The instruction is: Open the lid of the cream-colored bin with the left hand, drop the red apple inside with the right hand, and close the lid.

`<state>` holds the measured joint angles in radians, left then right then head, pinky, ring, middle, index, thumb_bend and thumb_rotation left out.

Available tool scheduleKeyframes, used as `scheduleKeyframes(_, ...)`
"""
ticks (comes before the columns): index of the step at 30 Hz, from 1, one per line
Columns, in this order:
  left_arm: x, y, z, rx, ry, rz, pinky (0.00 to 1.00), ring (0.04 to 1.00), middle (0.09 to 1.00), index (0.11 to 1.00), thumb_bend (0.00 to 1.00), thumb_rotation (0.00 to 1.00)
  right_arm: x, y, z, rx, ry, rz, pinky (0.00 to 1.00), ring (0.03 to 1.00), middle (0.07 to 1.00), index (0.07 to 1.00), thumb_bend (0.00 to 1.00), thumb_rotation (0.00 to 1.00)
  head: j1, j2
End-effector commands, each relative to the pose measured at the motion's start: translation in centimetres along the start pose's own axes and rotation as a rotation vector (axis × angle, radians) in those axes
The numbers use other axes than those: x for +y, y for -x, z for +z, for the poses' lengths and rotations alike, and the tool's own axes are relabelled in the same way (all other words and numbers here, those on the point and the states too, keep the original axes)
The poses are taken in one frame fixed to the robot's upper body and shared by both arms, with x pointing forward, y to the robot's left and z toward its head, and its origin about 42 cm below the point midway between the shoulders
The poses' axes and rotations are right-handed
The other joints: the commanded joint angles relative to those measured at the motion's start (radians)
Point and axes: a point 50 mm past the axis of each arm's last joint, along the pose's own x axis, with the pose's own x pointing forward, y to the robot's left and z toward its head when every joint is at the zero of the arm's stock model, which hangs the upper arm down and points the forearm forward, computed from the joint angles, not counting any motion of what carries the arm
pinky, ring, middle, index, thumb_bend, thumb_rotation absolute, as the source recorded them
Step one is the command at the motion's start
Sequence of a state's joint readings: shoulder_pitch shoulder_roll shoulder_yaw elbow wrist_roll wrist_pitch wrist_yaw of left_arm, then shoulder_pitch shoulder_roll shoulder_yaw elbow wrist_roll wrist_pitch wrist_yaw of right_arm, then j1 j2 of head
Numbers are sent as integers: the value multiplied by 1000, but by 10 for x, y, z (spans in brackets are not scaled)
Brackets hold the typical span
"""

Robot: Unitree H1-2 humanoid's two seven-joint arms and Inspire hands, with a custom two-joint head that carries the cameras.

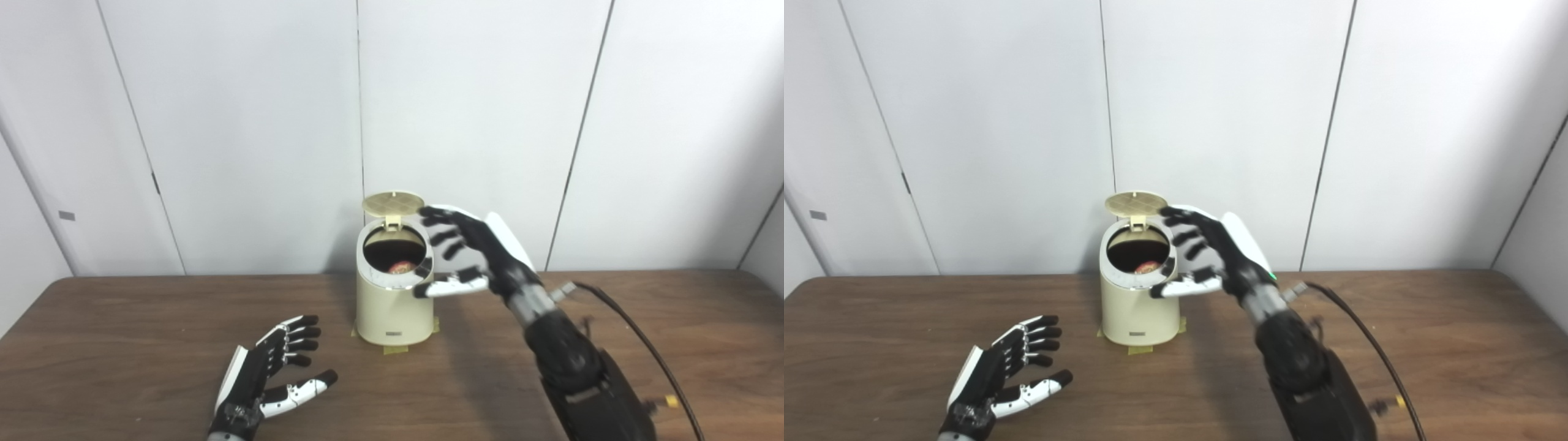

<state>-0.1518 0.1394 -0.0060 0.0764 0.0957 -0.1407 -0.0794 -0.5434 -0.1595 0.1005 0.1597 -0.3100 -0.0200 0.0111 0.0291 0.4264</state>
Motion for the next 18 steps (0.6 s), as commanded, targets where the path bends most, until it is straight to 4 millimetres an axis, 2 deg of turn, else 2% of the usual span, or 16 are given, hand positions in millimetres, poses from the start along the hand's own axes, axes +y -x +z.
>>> scheduleKeyframes(1,3,-9,16,-74,3,17,658,729,764,806,726,134,-23,1,12,-99,-42,-73,541,670,780,799,840,181,1,1)
scheduleKeyframes(5,2,-9,15,-83,0,19,657,728,769,809,728,140,-28,28,-8,-71,-143,-63,588,696,811,834,830,187,3,0)
scheduleKeyframes(8,3,-8,16,-87,-1,22,650,726,773,810,730,145,-25,44,-17,-52,-190,-54,599,698,826,849,863,218,6,4)
scheduleKeyframes(14,3,-6,19,-87,5,29,639,717,767,805,738,158,-9,68,-36,-30,-285,-64,587,687,833,859,874,199,12,10)
scheduleKeyframes(18,4,-4,20,-87,7,28,643,719,772,805,735,164,3,81,-35,11,-340,-70,534,672,830,853,864,200,17,15)
